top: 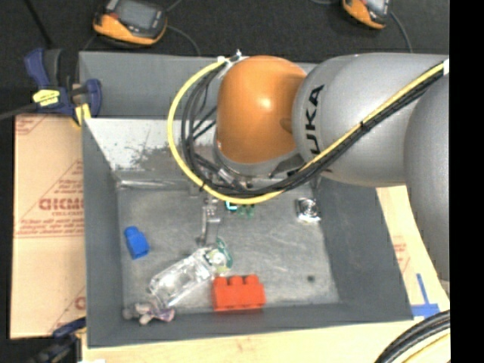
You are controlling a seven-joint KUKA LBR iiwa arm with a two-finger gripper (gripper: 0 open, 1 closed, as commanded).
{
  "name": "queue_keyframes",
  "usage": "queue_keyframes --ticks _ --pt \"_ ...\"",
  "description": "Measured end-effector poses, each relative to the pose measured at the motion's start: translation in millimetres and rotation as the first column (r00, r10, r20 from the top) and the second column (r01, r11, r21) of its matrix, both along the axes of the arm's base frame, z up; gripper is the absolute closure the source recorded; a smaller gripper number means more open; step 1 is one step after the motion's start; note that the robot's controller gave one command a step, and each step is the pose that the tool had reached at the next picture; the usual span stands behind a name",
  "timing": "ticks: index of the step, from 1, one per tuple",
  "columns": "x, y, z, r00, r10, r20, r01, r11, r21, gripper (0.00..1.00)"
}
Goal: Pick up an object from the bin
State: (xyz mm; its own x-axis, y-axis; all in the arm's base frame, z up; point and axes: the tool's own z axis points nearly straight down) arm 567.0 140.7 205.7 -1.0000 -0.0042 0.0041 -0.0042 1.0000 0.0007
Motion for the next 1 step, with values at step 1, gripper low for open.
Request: queue_keyframes --ticks 1 --pt "13.3 -99.5 -103.4 0.978 0.207 0.001 -0.207 0.978 -0.003 0.00"
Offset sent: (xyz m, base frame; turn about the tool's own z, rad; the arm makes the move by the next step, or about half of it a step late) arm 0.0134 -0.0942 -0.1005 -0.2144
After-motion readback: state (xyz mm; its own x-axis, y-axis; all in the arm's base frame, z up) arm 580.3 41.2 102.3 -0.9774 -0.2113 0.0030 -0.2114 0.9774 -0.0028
